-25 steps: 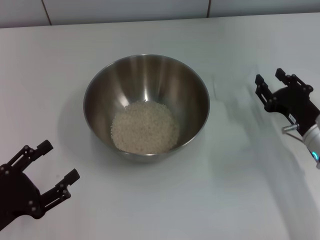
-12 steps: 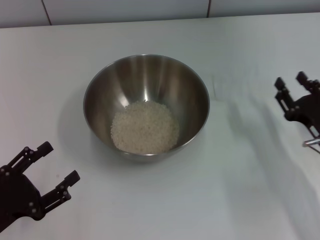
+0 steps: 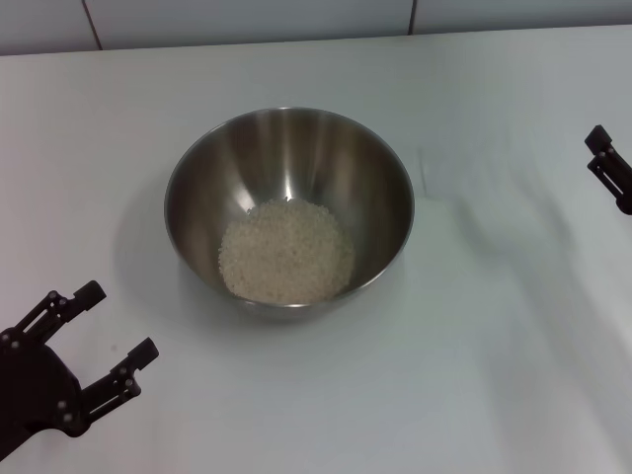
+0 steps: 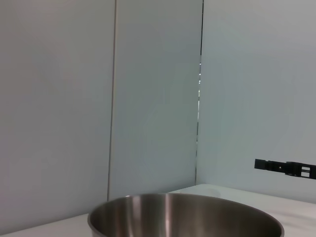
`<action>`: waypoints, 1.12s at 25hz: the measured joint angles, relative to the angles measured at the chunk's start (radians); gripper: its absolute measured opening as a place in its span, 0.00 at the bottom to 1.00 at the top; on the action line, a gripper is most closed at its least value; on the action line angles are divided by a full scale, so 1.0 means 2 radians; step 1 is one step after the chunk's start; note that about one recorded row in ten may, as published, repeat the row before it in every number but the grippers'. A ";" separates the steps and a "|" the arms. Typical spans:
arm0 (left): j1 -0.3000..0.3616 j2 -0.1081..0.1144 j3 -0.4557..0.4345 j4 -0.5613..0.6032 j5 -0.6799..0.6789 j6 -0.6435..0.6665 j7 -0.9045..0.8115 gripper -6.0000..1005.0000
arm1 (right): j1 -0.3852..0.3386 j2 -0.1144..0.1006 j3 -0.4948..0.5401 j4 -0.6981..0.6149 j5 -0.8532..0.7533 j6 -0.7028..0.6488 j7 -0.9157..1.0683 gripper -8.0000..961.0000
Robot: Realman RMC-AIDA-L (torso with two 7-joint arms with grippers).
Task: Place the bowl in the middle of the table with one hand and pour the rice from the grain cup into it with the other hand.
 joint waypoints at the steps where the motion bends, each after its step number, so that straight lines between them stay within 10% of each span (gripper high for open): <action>1: 0.000 0.000 0.000 0.000 0.000 0.000 0.000 0.84 | 0.002 0.000 -0.001 -0.002 0.000 0.001 0.002 0.69; 10: -0.003 0.001 0.001 0.000 0.000 0.000 0.000 0.84 | 0.008 -0.001 -0.014 -0.003 0.000 0.005 0.008 0.85; 28: -0.011 0.006 0.011 0.004 0.001 0.002 -0.005 0.84 | 0.023 -0.010 -0.307 -0.119 -0.001 -0.114 0.146 0.85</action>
